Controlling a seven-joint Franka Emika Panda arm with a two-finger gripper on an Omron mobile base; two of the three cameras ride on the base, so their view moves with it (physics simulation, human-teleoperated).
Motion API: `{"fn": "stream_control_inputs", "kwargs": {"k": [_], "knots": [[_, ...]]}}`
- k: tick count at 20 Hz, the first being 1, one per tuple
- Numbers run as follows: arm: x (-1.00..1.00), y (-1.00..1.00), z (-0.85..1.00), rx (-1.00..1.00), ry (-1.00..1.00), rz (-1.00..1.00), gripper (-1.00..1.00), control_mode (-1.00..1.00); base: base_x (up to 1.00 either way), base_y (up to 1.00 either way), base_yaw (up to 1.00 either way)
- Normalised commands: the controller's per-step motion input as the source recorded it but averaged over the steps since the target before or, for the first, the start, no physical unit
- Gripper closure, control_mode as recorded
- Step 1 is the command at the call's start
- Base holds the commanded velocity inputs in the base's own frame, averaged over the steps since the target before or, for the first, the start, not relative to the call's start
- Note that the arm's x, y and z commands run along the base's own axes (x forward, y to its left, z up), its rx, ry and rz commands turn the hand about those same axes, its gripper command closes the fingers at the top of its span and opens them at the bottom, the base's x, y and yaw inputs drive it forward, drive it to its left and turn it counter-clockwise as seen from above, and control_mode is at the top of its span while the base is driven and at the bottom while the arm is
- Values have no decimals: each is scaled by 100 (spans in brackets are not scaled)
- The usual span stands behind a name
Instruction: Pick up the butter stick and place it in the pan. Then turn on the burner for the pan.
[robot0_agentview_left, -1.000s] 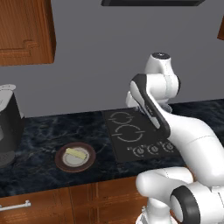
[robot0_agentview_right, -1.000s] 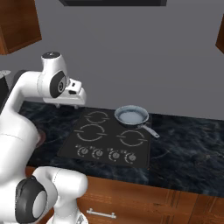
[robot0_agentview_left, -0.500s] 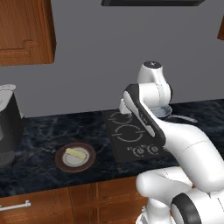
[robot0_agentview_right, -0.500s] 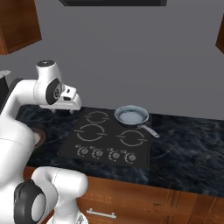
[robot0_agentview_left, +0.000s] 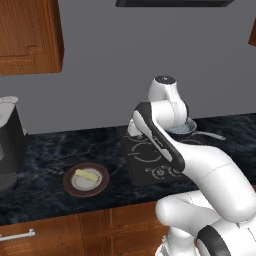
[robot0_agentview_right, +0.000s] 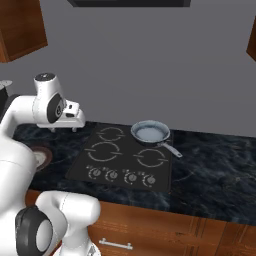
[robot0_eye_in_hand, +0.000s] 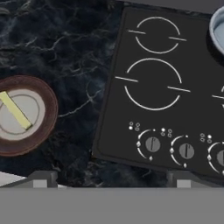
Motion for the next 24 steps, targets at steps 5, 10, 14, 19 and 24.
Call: {"fn": "stream_control_inputs", "kwargs": {"k": [5,10,14,19,24], "knots": [[1,35,-11,0,0,15,-100,-100,0,0,0],[2,29,-12,0,0,16,-100,-100,0,0,0],[0,19,-19,0,0,19,-100,-100,0,0,0],[0,28,-17,0,0,16,-100,-100,0,0,0],[0,43,-14,0,0,8,-100,-100,0,0,0]]}}
